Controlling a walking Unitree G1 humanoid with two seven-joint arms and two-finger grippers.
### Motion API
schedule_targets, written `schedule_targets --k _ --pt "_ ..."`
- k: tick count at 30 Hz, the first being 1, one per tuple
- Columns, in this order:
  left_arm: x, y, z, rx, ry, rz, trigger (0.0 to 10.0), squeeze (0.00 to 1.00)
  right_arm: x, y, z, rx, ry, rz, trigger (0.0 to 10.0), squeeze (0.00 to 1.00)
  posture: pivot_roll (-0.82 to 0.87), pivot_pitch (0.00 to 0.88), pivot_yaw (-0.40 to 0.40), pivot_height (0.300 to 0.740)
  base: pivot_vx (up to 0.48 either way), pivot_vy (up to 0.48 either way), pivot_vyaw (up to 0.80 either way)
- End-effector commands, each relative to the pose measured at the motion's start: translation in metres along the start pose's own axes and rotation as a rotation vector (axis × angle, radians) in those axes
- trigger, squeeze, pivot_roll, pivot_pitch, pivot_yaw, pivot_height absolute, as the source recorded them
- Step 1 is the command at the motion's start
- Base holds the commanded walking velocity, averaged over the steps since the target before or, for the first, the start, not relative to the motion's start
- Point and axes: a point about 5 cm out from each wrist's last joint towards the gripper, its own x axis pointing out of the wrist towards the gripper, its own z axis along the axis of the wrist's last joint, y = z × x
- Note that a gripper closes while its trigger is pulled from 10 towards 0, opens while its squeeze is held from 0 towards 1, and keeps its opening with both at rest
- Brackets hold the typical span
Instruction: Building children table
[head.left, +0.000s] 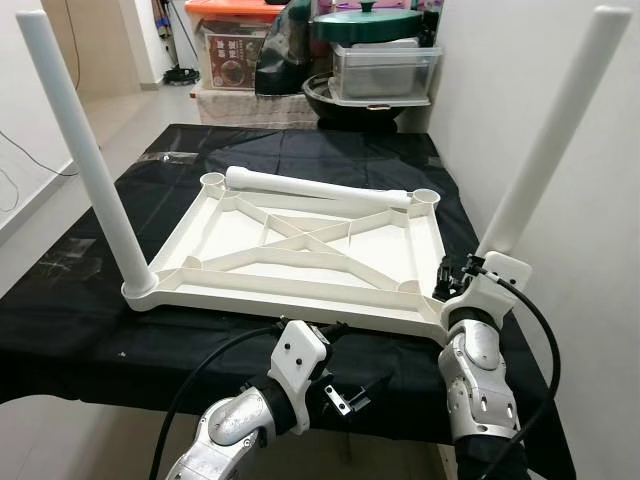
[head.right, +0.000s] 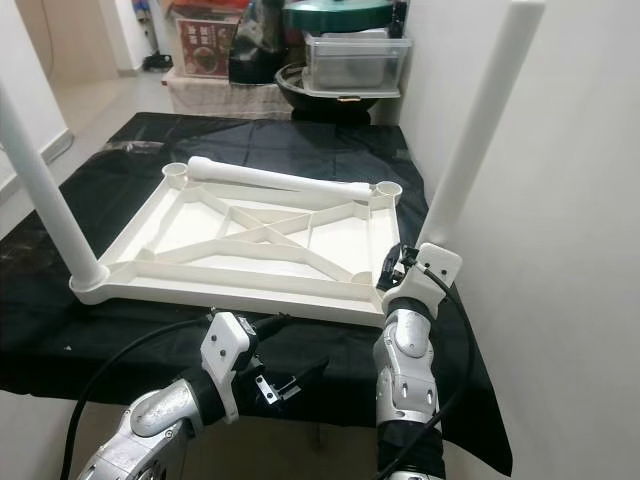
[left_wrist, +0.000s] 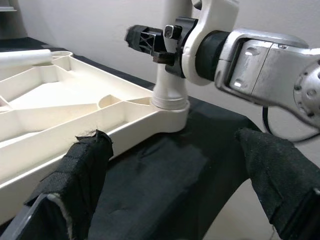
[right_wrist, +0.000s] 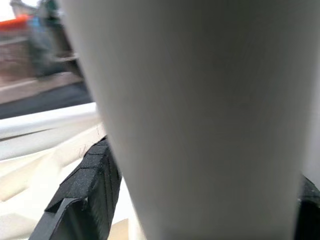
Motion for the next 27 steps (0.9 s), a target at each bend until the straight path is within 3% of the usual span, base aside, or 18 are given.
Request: schedule_targets --k 1,2,3,4,7,9,11,21,22,27 --pt "0.000 0.000 -0.001 -0.003 0.008 -0.006 10.0 0.00 0.006 0.005 0.007 0.030 0.016 0.226 10.0 0.00 0.19 0.000 -0.050 0.740 0.000 0.000 0.00" --pt "0.001 -0.001 -0.001 -0.004 0.008 -0.008 10.0 0.00 0.007 -0.001 0.012 0.032 0.062 0.412 10.0 0.00 0.19 0.000 -0.051 0.740 0.000 0.000 0.00" --pt "0.001 -0.001 -0.001 -0.004 0.008 -0.008 10.0 0.00 0.007 -0.001 0.012 0.032 0.062 0.412 10.0 0.00 0.19 0.000 -0.051 0.740 0.000 0.000 0.00" --pt "0.002 -0.001 -0.002 -0.006 0.007 -0.010 10.0 0.00 0.005 -0.005 0.015 0.038 0.123 0.576 10.0 0.00 0.19 0.000 -0.052 0.740 0.000 0.000 0.00" --pt "0.003 -0.001 -0.002 -0.006 0.007 -0.011 10.0 0.00 0.003 -0.007 0.016 0.028 0.175 0.665 10.0 0.00 0.19 0.000 -0.054 0.740 0.000 0.000 0.00" --pt "0.004 -0.001 -0.003 -0.007 0.006 -0.012 10.0 0.00 -0.002 -0.004 0.014 -0.051 0.266 0.876 10.0 0.00 0.19 0.000 -0.060 0.740 0.000 0.000 0.00" --pt "0.004 -0.002 -0.003 -0.005 0.006 -0.015 10.0 0.00 -0.006 0.004 0.015 -0.075 0.294 1.054 10.0 0.00 0.21 0.000 -0.070 0.740 0.000 0.000 0.00" --pt "0.003 -0.002 -0.004 -0.003 0.008 -0.021 10.0 0.00 -0.004 0.031 0.009 -0.138 0.345 1.288 10.0 0.00 0.21 0.000 -0.070 0.740 0.000 0.000 0.00" --pt "0.003 -0.002 -0.004 -0.003 0.009 -0.021 10.0 0.00 -0.004 0.032 0.008 -0.125 0.348 1.291 0.0 0.00 0.22 0.000 -0.074 0.740 0.000 0.000 0.00" --pt "0.003 -0.001 -0.005 -0.003 0.010 -0.022 10.0 0.00 -0.006 0.033 0.011 -0.091 0.354 1.353 0.0 0.00 0.22 0.000 -0.074 0.740 0.000 0.000 0.00"
